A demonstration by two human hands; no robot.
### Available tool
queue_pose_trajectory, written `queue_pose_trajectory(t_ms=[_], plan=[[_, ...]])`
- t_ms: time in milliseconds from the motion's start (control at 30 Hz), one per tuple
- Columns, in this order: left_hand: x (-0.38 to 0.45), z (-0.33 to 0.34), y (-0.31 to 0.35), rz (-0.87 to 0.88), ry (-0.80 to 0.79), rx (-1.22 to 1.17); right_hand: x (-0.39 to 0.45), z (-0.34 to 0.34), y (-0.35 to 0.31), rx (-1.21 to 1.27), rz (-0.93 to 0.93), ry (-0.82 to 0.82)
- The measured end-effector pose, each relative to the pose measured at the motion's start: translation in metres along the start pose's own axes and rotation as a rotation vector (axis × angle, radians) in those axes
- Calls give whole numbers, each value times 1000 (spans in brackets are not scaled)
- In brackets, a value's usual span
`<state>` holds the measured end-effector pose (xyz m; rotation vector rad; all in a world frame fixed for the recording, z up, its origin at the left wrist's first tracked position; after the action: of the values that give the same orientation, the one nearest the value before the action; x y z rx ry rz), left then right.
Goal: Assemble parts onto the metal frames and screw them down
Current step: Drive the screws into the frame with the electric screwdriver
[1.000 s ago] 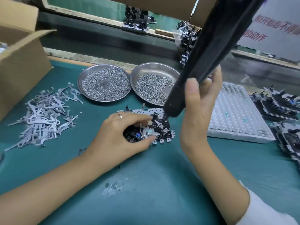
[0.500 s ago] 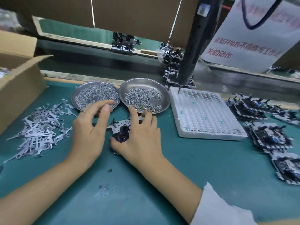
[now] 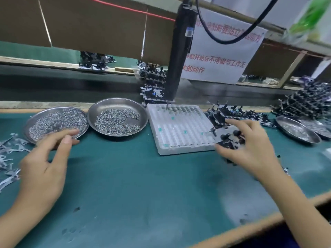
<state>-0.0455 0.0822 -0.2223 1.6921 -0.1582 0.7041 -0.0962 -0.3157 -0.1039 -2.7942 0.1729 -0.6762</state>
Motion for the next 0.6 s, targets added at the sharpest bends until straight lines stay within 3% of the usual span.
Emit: queue_pose_trajectory(t_ms=[133,333,433,500,600], plan=[[3,1,-9,0,-4,18,47,-9,65,-148,139,8],[0,3,8,32,-14,40,74,20,99,-340,220,-340],[-2,6,19,53,-32,51,65,28,81,-404,119,-98],[-3,7,24,61,-45,70,51,40,50,-216,-39,98],[-5,8,31,66,-45,95,19,66,-20,176,-213,136]])
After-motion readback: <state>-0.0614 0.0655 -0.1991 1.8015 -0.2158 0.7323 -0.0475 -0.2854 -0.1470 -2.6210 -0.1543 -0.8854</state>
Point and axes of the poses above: each hand's wrist, its own x-axis towards the middle knuckle, its own z-axis out of the palm, y = z × x, the point moved 1 cm from there along x, towards the middle knuckle, and after that the axes turned 7 degrees about -x, right-handed, at the moved point
